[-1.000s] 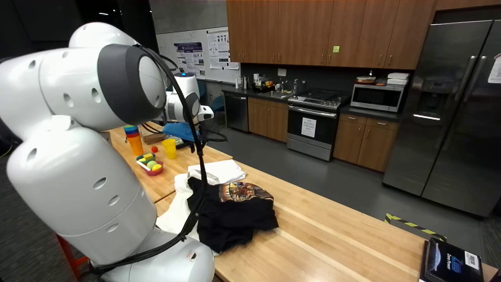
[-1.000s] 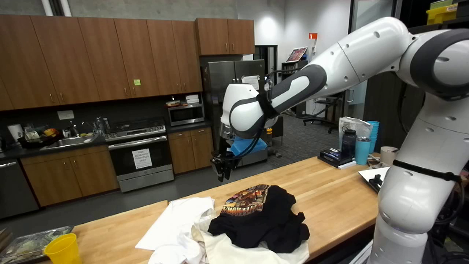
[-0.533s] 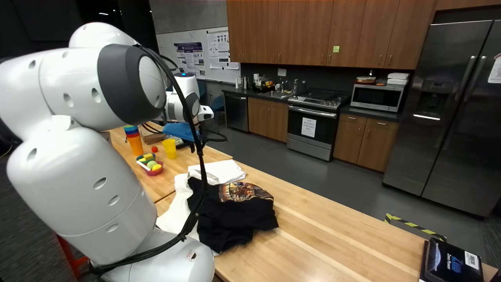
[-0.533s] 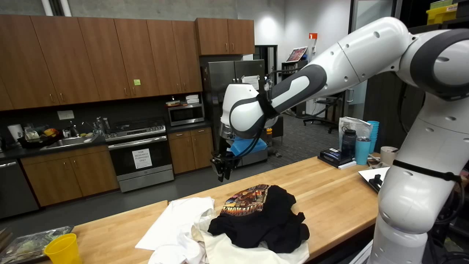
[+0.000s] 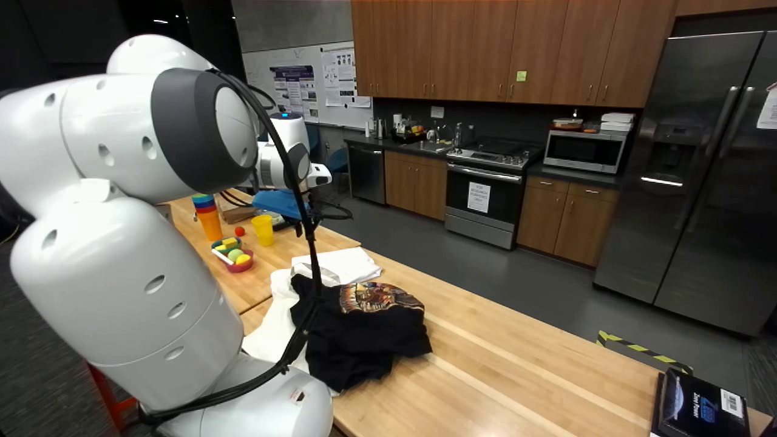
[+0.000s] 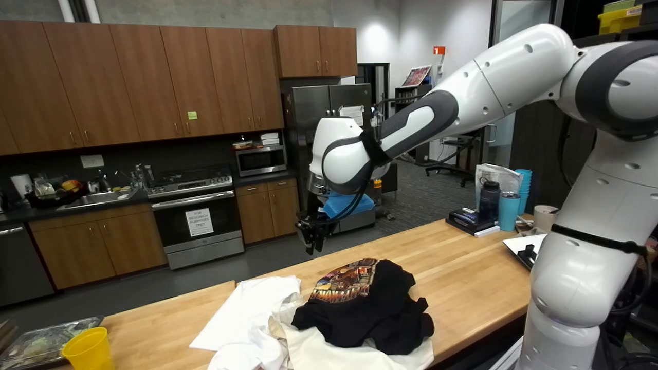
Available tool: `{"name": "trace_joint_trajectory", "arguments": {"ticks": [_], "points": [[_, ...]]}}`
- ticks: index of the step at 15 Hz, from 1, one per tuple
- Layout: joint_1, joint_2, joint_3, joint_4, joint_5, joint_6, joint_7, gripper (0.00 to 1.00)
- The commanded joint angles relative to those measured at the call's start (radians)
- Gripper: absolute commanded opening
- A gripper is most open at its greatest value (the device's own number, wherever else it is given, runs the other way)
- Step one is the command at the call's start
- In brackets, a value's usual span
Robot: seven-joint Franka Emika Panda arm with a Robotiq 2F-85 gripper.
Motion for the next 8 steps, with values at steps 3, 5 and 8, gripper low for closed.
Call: {"name": "trace_joint_trajectory", "arguments": {"ticks": [3, 5, 8], "points": [[0.046, -0.012, -0.004, -0.005, -0.015, -0.059, -0.064, 0.67], [0.031, -0.019, 0.028, -0.027, -0.157, -0.147, 0.011, 0.80], [0.034, -0.033, 0.053, -0.101, -0.303, -0.204, 0.037, 0.98]]}}
